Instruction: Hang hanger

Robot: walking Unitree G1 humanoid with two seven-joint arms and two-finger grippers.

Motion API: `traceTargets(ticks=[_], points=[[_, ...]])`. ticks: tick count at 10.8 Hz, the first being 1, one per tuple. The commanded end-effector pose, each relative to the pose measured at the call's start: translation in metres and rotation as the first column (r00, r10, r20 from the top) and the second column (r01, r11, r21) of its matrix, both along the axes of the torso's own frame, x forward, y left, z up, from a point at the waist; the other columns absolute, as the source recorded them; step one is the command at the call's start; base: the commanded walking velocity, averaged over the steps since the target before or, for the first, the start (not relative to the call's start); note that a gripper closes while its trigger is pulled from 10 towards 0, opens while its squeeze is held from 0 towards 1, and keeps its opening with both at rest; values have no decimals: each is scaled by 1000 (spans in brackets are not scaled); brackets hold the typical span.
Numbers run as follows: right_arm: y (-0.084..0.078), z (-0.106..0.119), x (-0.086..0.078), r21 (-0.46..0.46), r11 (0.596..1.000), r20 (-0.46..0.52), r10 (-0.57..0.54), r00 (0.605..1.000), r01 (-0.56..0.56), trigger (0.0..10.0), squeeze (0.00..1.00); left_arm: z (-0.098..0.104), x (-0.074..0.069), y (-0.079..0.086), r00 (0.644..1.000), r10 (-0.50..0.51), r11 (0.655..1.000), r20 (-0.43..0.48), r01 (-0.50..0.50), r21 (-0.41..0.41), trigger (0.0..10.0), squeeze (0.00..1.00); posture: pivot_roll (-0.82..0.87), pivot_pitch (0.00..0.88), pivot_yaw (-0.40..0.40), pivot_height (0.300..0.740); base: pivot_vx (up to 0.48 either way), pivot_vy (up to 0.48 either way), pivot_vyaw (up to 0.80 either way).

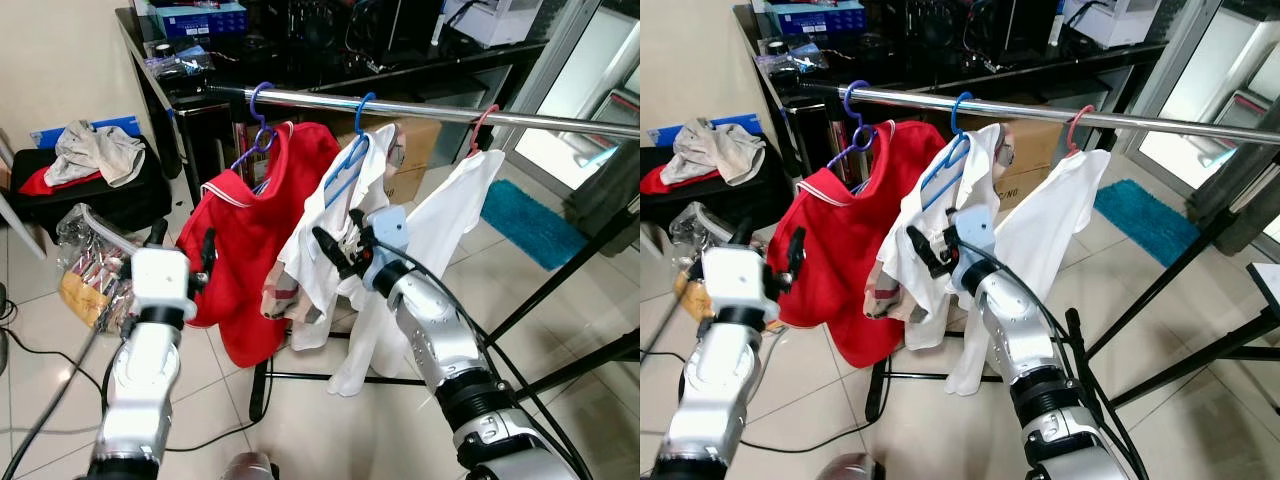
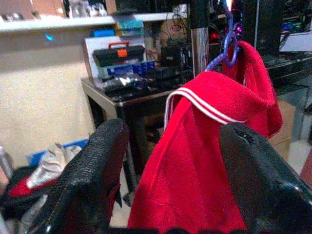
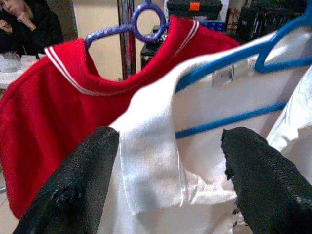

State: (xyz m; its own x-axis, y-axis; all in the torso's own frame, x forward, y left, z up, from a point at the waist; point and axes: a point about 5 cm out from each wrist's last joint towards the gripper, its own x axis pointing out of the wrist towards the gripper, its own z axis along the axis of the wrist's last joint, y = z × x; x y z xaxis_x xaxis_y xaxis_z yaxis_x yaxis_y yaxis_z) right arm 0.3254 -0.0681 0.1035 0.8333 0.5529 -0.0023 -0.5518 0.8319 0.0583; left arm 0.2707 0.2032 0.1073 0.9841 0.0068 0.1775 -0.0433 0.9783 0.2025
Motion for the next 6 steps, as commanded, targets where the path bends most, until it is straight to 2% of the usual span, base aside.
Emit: traceTargets(ticks=[1, 2, 4, 6], points=[[-2, 4, 2, 5, 1000, 17, -11, 1000, 11, 10000, 0, -2, 2, 1, 1000, -10, 1000, -24, 10, 0, 10000, 0, 321, 0, -65, 740, 0, 0, 0], [-2, 5, 2, 5, 1000, 21, -9, 1000, 9, 10000, 0, -2, 4, 5, 999, -24, 1000, -41, 24, 4, 10000, 0, 321, 0, -65, 740, 0, 0, 0], [-3, 8, -5, -40, 993, 57, 117, 991, -115, 10000, 0, 1, 10, 13, 995, -65, 998, -70, 66, 13, 10000, 0, 316, 3, -62, 740, 0, 0, 0], [-14, 9, -13, -53, 983, 58, 180, 982, -177, 10000, 0, 5, 14, 30, 998, 3, 999, -64, -1, 34, 10000, 0, 311, 8, -62, 740, 0, 0, 0]])
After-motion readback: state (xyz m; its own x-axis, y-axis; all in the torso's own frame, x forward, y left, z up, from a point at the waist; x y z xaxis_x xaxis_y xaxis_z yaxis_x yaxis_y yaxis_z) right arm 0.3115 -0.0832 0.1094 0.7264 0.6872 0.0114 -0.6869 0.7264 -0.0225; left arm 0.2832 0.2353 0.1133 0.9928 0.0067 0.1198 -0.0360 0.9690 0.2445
